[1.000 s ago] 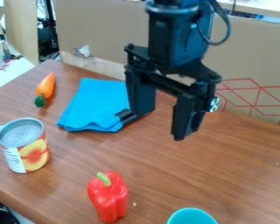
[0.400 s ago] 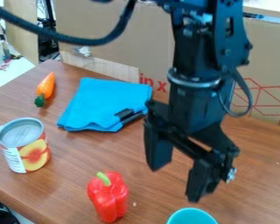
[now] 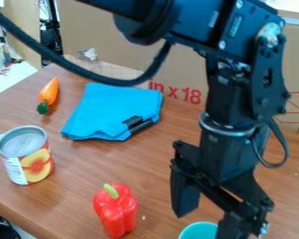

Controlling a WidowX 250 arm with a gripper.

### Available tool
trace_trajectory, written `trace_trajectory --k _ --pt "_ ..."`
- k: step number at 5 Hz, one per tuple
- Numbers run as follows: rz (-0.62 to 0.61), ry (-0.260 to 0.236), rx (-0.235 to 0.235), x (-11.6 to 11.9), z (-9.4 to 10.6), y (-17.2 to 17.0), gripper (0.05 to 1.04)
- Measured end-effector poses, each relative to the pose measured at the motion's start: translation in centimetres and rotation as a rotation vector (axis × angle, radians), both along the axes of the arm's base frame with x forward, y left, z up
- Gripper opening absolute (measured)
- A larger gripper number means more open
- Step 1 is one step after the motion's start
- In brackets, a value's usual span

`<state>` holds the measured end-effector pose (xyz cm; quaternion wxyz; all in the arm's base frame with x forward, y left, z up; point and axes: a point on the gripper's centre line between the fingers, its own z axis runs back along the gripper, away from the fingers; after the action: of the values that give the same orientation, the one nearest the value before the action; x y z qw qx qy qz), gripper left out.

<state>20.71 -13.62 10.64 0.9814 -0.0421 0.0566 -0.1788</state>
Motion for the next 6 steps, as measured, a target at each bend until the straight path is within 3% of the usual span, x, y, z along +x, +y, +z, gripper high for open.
trace_trajectory --k 1,2,6 --pt "-0.039 0.024 0.005 -0.4 -1.0 -1.1 1.001" --pt "-0.047 0.029 -0.025 -0.2 -1.8 -1.9 1.001" --pt "-0.059 0.144 0.034 -1.1 -5.3 -2.4 1.001"
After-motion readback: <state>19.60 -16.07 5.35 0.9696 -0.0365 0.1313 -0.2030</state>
